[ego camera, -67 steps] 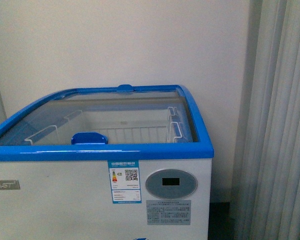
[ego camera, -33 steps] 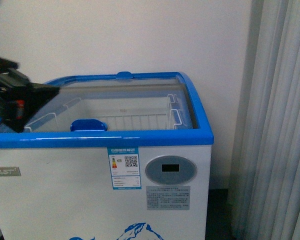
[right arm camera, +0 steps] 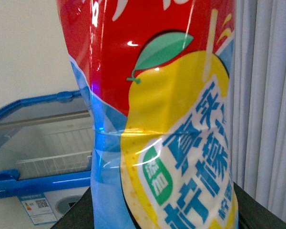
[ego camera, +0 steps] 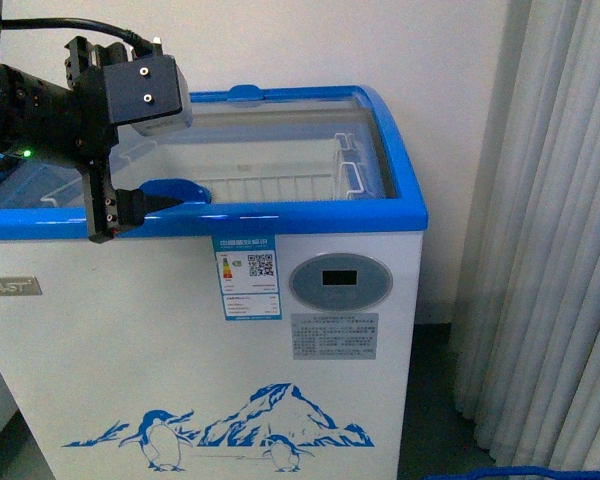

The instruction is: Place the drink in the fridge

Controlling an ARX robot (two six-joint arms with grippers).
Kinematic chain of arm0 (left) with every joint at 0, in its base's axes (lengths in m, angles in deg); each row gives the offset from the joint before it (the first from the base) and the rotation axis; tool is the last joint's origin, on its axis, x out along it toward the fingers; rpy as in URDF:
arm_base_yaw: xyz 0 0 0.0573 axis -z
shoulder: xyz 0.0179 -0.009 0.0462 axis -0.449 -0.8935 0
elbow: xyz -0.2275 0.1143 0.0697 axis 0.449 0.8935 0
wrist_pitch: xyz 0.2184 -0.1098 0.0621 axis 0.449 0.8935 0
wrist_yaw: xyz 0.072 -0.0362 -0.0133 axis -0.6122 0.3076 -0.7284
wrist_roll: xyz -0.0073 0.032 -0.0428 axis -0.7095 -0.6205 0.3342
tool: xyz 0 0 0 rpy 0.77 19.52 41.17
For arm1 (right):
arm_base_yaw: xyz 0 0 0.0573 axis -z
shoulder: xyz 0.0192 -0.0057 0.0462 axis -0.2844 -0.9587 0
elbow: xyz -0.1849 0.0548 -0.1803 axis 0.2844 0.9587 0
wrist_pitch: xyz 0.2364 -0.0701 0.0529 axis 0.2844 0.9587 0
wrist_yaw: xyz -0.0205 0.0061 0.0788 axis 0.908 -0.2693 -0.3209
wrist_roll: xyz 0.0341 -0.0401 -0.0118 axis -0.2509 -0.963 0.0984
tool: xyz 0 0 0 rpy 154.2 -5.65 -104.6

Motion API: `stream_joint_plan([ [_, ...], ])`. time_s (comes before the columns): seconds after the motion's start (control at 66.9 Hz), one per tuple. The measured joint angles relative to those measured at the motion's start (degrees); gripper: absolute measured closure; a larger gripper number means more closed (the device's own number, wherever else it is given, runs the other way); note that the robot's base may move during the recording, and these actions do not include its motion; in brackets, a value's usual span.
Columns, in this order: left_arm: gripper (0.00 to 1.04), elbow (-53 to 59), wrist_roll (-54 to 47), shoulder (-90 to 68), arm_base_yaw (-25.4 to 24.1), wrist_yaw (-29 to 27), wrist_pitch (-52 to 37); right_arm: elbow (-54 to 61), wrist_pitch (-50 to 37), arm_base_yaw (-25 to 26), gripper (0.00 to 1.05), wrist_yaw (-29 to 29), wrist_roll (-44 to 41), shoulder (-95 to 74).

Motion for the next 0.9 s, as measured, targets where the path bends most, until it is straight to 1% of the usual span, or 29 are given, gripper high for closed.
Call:
stream_joint_plan([
  [0.224,0.08,-7.41,-0.81,-6.36,-0.72,-1.38,-0.42,0.0,0.0,0.0,0.64,0.0,-0.02,0.0],
  [0.344,0.08,-11.76,-0.28,-9.29,-0.81,-0.72,0.87,-0.02,0.0,0.0,0.64,0.0,0.0,0.0],
  [0.479,0.08,-20.5,0.83,-14.53,-0.59,-1.6,1.64,0.0,0.0,0.0,0.64,-0.02,-0.02,0.0],
  [0.628,0.08,-33.81,4.2,-22.51,-0.04,-6.34,1.75,0.0,0.0,0.0,0.64,0.0,-0.02,0.0],
  [0.718,0.08,-46.8,7.43,-30.03,0.35,-11.32,3.65,0.0,0.0,0.0,0.64,-0.02,-0.02,0.0],
  [0.748,0.08,-49.31,8.09,-31.5,0.39,-12.15,4.39,0.0,0.0,0.0,0.64,-0.02,-0.02,0.0],
  [0.763,0.08,-54.88,8.85,-34.47,0.46,-13.81,6.27,0.0,0.0,0.0,0.64,-0.02,-0.02,0.0],
  [0.778,0.08,-56.87,9.51,-35.65,0.46,-13.81,6.88,-0.02,0.0,0.0,0.64,-0.02,-0.02,0.0],
  [0.793,0.08,-59.36,11.08,-37.07,0.48,-15.76,7.67,0.0,0.0,0.0,0.64,-0.02,-0.02,0.0],
  [0.897,0.08,-66.55,14.64,-41.33,0.61,-18.18,8.31,0.0,0.0,0.0,0.64,0.04,-0.02,0.0],
])
